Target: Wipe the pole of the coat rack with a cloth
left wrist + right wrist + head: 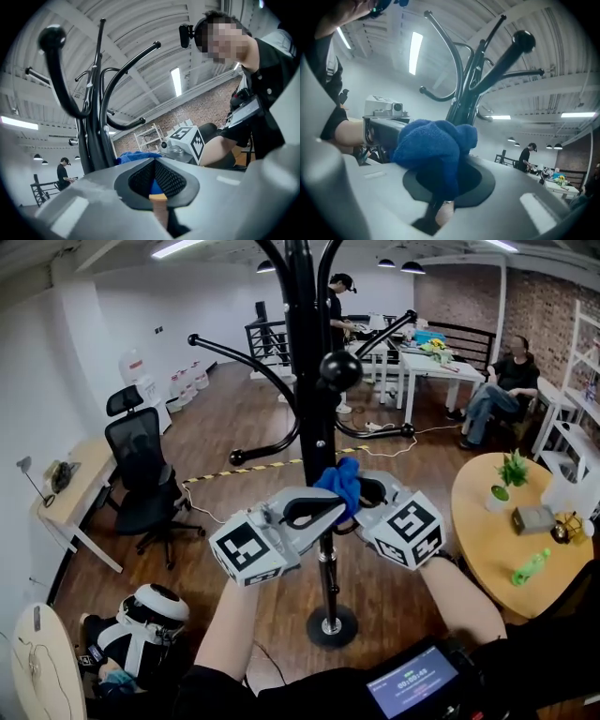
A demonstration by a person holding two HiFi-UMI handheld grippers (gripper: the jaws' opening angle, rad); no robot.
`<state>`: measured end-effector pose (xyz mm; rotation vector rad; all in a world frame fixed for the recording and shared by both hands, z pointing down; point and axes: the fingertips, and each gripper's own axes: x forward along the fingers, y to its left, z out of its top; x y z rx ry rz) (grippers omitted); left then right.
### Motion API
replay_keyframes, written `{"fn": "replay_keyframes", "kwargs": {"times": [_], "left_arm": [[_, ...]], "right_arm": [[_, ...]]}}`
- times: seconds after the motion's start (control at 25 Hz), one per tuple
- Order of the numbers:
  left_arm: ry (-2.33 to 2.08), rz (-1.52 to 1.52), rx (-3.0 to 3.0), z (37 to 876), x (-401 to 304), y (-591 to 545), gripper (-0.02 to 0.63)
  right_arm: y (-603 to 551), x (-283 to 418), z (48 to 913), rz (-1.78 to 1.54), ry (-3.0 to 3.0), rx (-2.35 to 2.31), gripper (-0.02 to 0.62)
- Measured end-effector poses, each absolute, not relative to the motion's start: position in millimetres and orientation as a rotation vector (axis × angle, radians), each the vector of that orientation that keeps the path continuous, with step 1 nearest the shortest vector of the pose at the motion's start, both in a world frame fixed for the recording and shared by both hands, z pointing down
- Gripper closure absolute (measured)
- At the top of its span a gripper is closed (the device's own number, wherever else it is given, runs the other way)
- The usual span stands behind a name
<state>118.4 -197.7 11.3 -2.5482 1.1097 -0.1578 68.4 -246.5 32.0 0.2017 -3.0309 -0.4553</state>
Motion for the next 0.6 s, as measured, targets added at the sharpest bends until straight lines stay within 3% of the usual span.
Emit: {"fn": "replay_keyframes", "kwargs": {"times": [0.32, 0.6], "left_arm": [[1.032, -0.153, -2.679, 81, 119, -206, 0.601], [0.999, -0.149, -2.662, 65, 120, -208, 0.601]], "right_arm": [[-246, 65, 124, -0.251, -2.932, 0.149, 0.546], [-247, 69, 110, -0.398, -2.88, 0.245, 0.546]]}}
